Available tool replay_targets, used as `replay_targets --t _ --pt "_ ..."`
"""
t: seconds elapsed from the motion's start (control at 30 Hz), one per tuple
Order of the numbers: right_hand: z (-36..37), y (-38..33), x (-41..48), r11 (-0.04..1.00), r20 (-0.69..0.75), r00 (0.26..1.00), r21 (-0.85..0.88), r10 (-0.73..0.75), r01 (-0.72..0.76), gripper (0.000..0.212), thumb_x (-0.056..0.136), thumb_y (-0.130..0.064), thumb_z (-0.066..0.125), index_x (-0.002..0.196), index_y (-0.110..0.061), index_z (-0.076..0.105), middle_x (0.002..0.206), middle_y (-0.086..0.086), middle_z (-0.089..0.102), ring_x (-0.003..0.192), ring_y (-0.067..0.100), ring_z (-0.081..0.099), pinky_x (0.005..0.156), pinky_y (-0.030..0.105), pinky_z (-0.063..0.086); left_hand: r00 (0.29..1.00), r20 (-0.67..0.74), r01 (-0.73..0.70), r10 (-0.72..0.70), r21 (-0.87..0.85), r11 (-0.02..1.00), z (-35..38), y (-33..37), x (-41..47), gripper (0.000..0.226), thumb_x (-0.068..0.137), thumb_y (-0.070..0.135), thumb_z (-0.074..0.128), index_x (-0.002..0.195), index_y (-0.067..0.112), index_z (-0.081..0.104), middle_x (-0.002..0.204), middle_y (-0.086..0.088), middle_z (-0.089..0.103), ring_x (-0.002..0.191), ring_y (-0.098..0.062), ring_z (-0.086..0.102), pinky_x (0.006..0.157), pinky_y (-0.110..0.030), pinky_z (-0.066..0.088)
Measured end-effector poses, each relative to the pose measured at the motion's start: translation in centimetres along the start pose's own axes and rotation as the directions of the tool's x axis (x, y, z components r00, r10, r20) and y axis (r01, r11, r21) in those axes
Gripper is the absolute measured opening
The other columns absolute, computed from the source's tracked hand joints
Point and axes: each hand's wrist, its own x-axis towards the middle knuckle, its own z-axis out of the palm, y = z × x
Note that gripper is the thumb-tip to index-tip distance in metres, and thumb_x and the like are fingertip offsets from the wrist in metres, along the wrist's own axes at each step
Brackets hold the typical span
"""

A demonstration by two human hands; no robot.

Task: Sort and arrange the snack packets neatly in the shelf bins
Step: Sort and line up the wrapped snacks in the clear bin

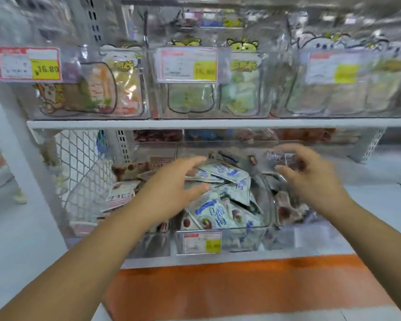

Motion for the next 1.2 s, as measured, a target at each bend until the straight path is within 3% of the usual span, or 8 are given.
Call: replay_targets --t 0.17,0.27,0.33,0.47,0.53,0.67,0.87,1.2 --pt "-1.8 7.3 -0.8 0.898 0.073 0.996 -0.439 0.055 -0.018 0.044 0.091 -0.016 0.062 0.132 -0.031 0.054 0.126 0.006 0.051 0.107 0.030 0.056 0.078 0.035 0.048 0.987 0.161 -0.021 -0.023 0.266 0.964 2.8 0.1 0.0 0.063 0.089 0.042 0.063 0.145 0.033 0.036 0.151 0.010 0.035 0.136 -0.009 0.034 0.106 -0.019 0.025" --pt "-2.1 8.4 -0.7 0.908 0.404 0.890 -0.419 0.211 -0.025 0.058 0.095 -0.034 0.055 0.148 -0.028 0.032 0.152 -0.002 0.025 0.131 0.021 0.041 0.106 0.032 0.036 0.986 0.153 -0.011 -0.059 0.422 0.906 3.7 -0.2 -0.2 0.062 0.090 0.042 0.062 0.145 0.034 0.034 0.148 0.008 0.041 0.132 -0.014 0.041 0.106 -0.029 0.034" --pt "-2.4 7.4 -0.1 0.931 0.386 0.899 -0.359 0.206 -0.060 0.058 0.095 -0.035 0.051 0.149 -0.028 0.031 0.156 -0.002 0.021 0.138 0.019 0.032 0.111 0.032 0.028 0.990 0.116 0.018 -0.077 0.444 0.896 3.7 -0.5 -0.1 0.053 0.090 0.042 0.062 0.139 0.034 0.043 0.139 0.007 0.052 0.123 -0.017 0.050 0.098 -0.034 0.043" --pt "-1.2 1.4 -0.6 0.955 0.156 0.977 -0.234 -0.148 0.183 0.033 0.093 -0.026 0.058 0.126 -0.022 0.060 0.127 -0.005 0.058 0.117 0.012 0.051 0.091 0.015 0.033 0.996 0.056 0.042 -0.067 0.363 0.931 3.3 -1.0 0.2 0.014 0.089 0.036 0.063 0.102 0.033 0.059 0.087 0.015 0.063 0.085 -0.011 0.061 0.067 -0.029 0.046" --pt "0.5 -2.0 -1.4 0.943 0.264 0.932 -0.153 -0.250 0.296 0.022 0.091 -0.026 0.060 0.112 -0.026 0.069 0.099 -0.015 0.065 0.088 0.001 0.058 0.074 0.005 0.036 0.999 0.036 0.012 -0.026 0.350 0.937 3.2 -1.5 0.2 0.007 0.090 0.034 0.063 0.097 0.034 0.060 0.080 0.017 0.060 0.077 -0.007 0.056 0.062 -0.027 0.041" --pt "5.1 -4.0 -1.2 0.875 0.629 0.761 -0.268 -0.158 0.403 0.027 0.095 -0.030 0.055 0.120 -0.035 0.062 0.108 -0.013 0.069 0.086 0.003 0.060 0.071 0.018 0.043 0.999 0.000 -0.034 0.036 0.331 0.943 2.5 -2.6 0.2 0.016 0.092 0.028 0.062 0.107 0.029 0.067 0.096 0.009 0.067 0.090 -0.014 0.058 0.075 -0.033 0.048" --pt "8.0 -3.0 0.1 0.850 0.555 0.825 -0.381 -0.104 0.364 0.049 0.085 -0.039 0.067 0.132 -0.033 0.051 0.119 -0.005 0.057 0.111 0.016 0.052 0.088 0.030 0.045 0.991 0.105 -0.122 0.088 0.380 0.917 1.7 -3.0 1.0 0.023 0.092 0.028 0.061 0.114 0.031 0.069 0.108 0.011 0.068 0.103 -0.012 0.058 0.085 -0.035 0.048" --pt "8.4 -3.3 -1.3 0.912 0.529 0.841 -0.283 -0.110 0.298 0.010 0.085 -0.033 0.068 0.095 -0.031 0.066 0.090 -0.014 0.059 0.093 0.009 0.055 0.074 0.025 0.042 0.986 0.149 -0.127 0.079 0.342 0.931 1.2 -2.7 0.6 0.020 0.091 0.034 0.063 0.110 0.034 0.069 0.102 0.015 0.067 0.095 -0.005 0.057 0.083 -0.028 0.048"
